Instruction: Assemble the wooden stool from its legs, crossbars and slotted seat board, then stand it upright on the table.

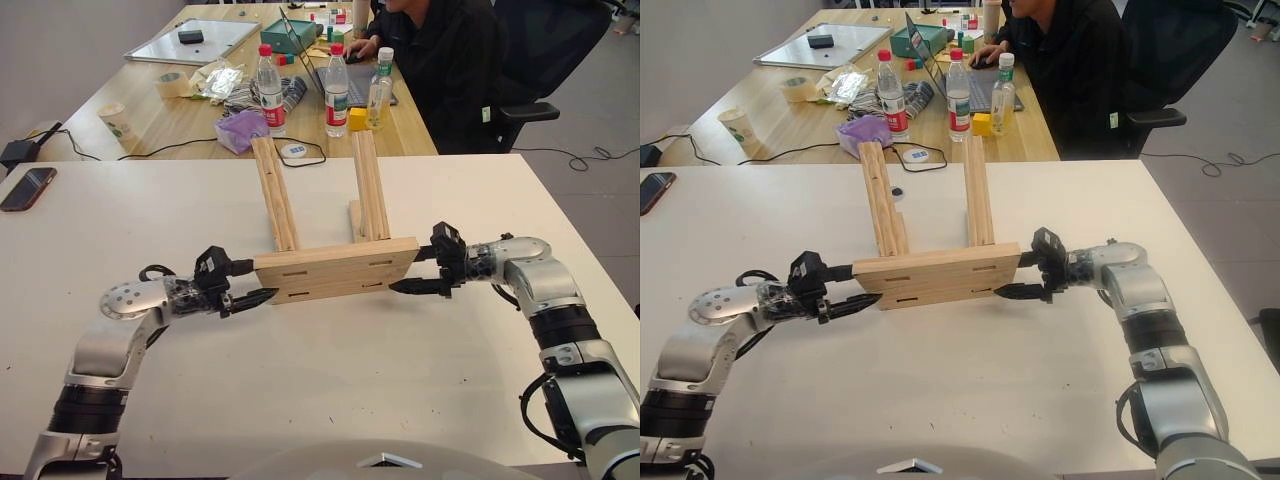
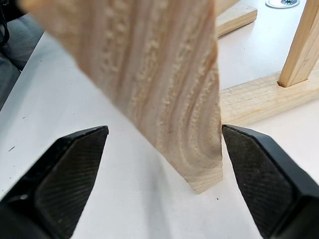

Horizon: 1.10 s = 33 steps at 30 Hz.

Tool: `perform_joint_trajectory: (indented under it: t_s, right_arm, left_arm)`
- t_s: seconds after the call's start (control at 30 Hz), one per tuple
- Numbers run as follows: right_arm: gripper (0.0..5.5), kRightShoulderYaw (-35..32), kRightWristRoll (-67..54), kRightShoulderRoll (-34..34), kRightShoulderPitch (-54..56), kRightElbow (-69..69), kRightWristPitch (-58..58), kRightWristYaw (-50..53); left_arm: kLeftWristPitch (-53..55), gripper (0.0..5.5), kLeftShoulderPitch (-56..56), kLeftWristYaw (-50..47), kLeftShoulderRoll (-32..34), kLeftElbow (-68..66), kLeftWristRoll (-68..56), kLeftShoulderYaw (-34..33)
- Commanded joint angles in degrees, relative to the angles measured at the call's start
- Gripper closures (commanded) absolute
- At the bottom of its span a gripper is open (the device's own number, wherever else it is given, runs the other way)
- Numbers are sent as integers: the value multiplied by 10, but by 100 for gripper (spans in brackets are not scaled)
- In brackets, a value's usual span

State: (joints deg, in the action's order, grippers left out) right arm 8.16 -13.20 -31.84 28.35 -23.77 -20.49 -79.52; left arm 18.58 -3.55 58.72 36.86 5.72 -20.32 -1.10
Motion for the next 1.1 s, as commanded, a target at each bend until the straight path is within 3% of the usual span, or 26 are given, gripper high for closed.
perform_joint_trajectory:
  t_s: [0.03,0.23,0.4,0.53,0.7,0.77,0.83,0.97,1.1]
  right_arm:
    - [198,9,-1,8,14,-3,-1,1]
    - [276,4,-21,10,15,10,-26,3]
    - [328,-2,-87,-3,15,73,-140,-39]
    - [334,-20,-185,-34,37,151,-307,-83]
    - [373,-56,-337,-65,91,205,-563,-90]
    - [398,-92,-392,-52,137,171,-674,-64]
    - [402,-127,-425,-32,184,100,-717,-23]
    - [416,-242,-370,32,290,-91,-719,77]
    - [417,-301,-327,57,336,-187,-673,179]
  left_arm:
    - [10,276,-3,-9,-15,6,-2,19]
    - [38,336,2,-1,-4,4,-12,21]
    - [209,346,-30,-21,10,60,-94,1]
    - [388,346,-90,-62,4,111,-229,-77]
    - [678,346,-240,-205,-40,47,-457,-273]
    - [598,347,-248,-419,26,-36,-723,-209]
    - [519,364,-252,-588,49,-80,-883,-160]
    - [426,385,-272,-841,-63,-132,-927,-207]
    - [379,390,-272,-952,-106,-158,-927,-234]
